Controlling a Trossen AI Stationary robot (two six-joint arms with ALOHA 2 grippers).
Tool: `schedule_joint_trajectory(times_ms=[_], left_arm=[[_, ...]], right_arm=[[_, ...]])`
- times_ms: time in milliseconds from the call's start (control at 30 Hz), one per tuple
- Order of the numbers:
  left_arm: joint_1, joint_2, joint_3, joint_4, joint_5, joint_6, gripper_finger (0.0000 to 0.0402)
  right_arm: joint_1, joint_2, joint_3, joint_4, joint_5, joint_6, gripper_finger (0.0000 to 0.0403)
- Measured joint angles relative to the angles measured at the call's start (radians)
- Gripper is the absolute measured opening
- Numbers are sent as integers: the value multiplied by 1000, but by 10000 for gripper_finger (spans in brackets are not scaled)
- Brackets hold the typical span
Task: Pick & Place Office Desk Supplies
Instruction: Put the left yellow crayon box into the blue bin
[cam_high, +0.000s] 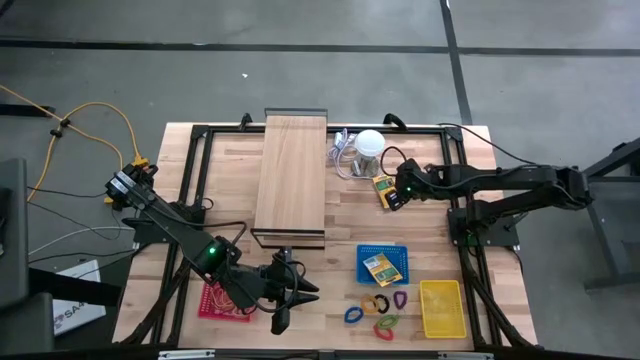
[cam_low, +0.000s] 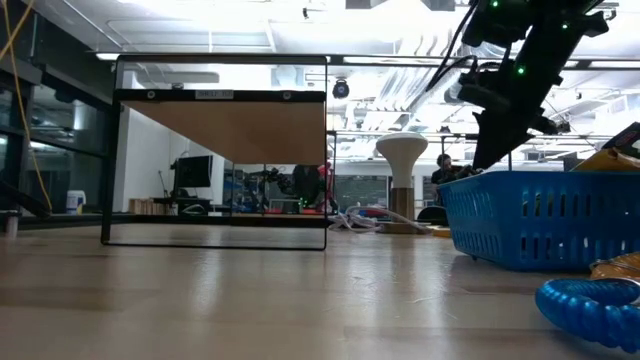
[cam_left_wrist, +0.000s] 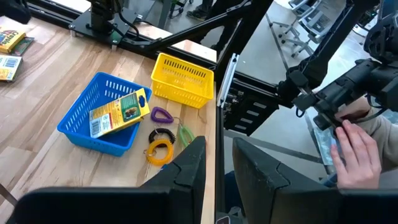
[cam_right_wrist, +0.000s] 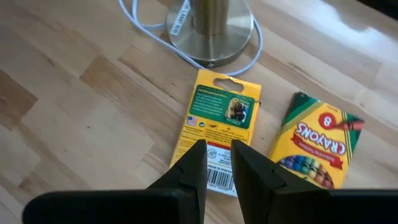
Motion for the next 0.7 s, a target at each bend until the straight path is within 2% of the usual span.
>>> schedule_joint_trajectory(times_ms=[267,533,700], left_arm=[[0,0,0,0,0,0,77],[0,0,0,0,0,0,77],[0,0,0,0,0,0,77]], right_arm=[[-52,73,0,100,-3,-139,62],[-183,91,0,176,-181,-303,62],[-239,91,0,234,-189,-455,62]])
